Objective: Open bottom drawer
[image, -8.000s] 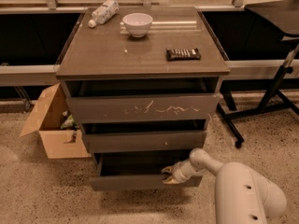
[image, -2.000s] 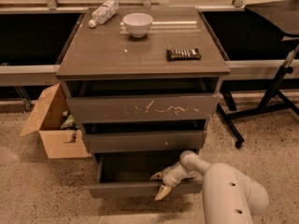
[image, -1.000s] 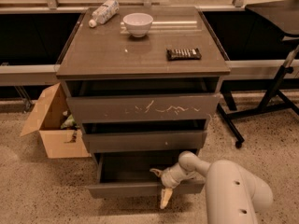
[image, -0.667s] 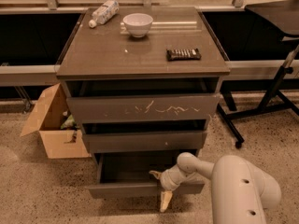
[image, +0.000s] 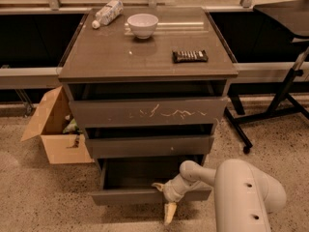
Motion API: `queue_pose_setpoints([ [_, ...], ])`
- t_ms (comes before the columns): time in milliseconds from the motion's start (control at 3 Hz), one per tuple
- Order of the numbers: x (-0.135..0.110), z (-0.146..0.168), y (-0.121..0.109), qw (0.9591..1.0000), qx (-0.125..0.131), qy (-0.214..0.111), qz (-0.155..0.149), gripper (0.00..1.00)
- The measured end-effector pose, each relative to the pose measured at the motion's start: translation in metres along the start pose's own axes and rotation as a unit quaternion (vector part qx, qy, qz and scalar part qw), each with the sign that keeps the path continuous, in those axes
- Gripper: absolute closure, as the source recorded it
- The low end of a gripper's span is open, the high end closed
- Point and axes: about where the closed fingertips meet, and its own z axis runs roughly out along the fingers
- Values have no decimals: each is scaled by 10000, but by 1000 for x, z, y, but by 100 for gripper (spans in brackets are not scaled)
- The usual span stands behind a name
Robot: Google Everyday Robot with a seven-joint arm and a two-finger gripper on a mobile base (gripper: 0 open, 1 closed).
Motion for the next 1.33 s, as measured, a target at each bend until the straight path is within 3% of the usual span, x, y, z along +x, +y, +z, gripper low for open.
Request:
queue_pose_setpoints([
  [667, -18, 15, 37, 9991, -405, 134, 57, 56],
  [1333, -23, 10, 35, 9991, -405, 134, 57, 100],
])
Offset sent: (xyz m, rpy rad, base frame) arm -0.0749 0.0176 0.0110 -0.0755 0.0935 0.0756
